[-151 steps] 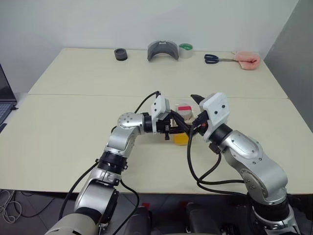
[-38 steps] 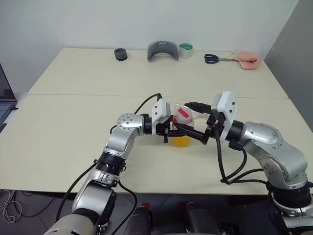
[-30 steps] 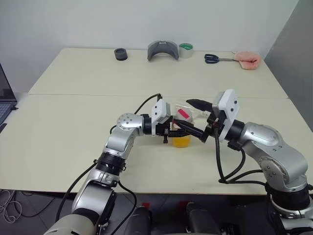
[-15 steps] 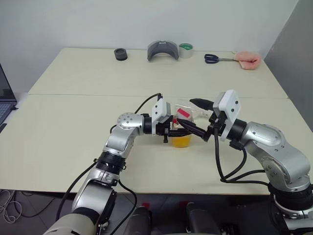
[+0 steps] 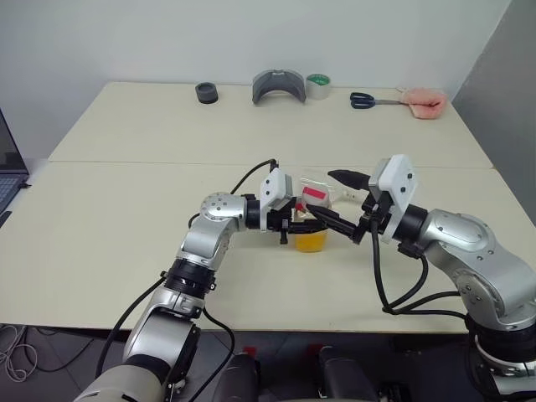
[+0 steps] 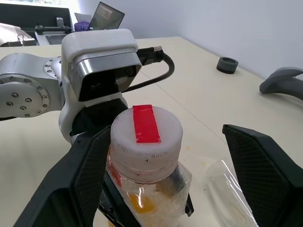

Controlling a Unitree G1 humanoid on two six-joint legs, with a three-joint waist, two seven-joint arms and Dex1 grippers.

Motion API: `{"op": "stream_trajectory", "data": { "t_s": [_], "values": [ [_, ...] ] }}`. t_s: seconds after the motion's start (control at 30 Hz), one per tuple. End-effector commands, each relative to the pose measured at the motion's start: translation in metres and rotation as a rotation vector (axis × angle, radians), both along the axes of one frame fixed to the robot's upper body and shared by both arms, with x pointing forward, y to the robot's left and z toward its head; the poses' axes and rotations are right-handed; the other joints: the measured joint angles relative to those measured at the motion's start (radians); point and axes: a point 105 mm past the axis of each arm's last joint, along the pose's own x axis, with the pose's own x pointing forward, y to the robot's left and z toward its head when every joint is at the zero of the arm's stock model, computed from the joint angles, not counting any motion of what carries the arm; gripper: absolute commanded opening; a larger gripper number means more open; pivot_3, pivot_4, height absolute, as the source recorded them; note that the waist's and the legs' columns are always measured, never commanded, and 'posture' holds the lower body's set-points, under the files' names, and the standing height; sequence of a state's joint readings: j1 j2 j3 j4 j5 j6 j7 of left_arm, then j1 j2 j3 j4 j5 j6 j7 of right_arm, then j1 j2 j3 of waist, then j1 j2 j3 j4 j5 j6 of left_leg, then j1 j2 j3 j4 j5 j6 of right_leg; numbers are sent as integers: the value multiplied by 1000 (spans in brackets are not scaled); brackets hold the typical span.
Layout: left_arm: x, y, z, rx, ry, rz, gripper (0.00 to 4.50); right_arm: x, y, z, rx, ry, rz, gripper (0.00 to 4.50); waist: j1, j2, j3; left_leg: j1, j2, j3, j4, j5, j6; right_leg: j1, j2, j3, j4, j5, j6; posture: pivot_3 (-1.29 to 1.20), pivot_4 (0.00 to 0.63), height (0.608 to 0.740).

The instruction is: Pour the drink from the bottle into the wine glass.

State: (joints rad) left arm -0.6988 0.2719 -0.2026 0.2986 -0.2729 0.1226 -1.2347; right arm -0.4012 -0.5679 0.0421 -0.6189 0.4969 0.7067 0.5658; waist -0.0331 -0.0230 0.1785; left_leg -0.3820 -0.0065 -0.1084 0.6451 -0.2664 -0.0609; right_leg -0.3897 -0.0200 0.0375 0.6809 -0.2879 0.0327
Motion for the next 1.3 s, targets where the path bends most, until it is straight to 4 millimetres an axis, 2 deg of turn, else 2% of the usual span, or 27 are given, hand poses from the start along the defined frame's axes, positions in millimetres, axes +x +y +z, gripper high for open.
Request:
{"op": "stream_trajectory", "data": {
  "t_s": [0.03, 1.3],
  "values": [
    [-5, -2, 14, -27, -55, -33, 1692, 1, -11, 12, 13, -47, -49, 3958, 0, 0, 0, 0, 0, 0, 0, 0, 0, 0, 0, 0, 0, 0, 0, 0, 150, 740],
    [-6, -3, 13, -27, -49, -32, 1692, -3, -14, 12, 19, -37, -31, 3958, 0, 0, 0, 0, 0, 0, 0, 0, 0, 0, 0, 0, 0, 0, 0, 0, 150, 740]
  ]
}}
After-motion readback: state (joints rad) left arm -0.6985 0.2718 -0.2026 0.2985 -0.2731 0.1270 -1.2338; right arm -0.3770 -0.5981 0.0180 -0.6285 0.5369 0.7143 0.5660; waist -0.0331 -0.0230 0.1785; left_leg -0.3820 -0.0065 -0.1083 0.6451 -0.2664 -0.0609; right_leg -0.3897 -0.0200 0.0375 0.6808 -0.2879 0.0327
